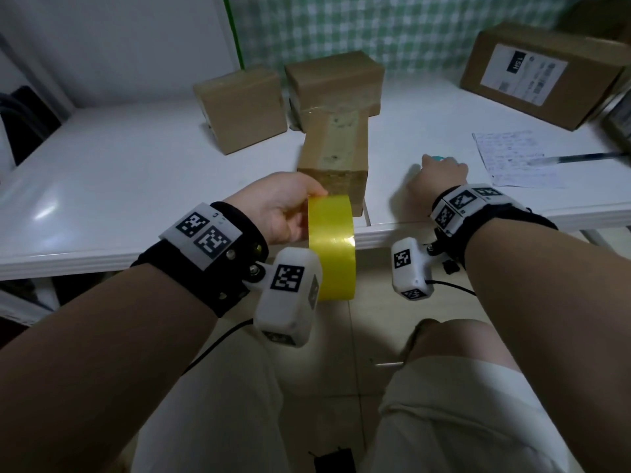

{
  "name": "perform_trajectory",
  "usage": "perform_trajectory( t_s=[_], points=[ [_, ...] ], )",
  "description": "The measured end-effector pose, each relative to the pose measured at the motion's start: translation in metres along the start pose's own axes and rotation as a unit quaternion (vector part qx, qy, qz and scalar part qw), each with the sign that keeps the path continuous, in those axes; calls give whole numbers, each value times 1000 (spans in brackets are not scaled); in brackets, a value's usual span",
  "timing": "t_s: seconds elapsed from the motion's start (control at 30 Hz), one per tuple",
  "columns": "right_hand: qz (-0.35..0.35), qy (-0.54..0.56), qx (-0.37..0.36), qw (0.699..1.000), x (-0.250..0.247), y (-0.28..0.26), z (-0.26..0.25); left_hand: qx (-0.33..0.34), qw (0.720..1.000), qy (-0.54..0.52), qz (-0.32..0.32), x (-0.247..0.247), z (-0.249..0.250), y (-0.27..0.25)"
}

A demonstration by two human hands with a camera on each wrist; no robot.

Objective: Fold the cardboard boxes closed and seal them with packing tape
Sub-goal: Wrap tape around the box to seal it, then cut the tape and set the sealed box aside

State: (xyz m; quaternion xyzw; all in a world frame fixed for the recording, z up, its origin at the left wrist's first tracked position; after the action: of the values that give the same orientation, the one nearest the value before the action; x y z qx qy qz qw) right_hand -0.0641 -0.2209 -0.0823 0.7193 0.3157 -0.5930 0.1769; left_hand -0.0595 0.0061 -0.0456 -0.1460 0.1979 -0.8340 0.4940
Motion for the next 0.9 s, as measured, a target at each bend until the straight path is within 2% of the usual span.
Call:
perform_trajectory(
  t_s=[0.13, 0.33, 0.57, 0.7, 0.8, 0.9],
  points=[
    [17, 28, -14, 999, -1, 4, 4, 2, 1000, 13, -3, 0, -1, -2],
    [8, -21, -9, 1000, 2, 8, -2, -5, 1000, 11, -5, -2, -2, 2],
    [13, 55, -7, 998, -2, 1, 9, -21, 1000, 17, -7, -2, -5, 2],
    [-6, 11, -2, 1000, -10, -7, 8, -24, 1000, 11, -5, -1, -7, -1],
    [5, 6, -31, 999, -17, -16, 6, -18, 999, -27, -12, -1, -9, -2],
    [18, 80, -74, 994, -25, -30, 1, -10, 999, -49, -14, -3, -10, -1]
  ],
)
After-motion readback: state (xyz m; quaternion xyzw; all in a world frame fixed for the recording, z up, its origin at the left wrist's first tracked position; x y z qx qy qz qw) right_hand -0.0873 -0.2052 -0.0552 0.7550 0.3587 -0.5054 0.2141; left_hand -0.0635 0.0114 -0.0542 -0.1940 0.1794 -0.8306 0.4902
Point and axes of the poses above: each hand's wrist, its own y-axis towards the middle knuckle, its own x-axis out of the palm, z = x × y, the point moved 4 cm from there along y, towards the middle knuckle, and after that the axes turned 9 degrees about x, right-handed, at the moved point
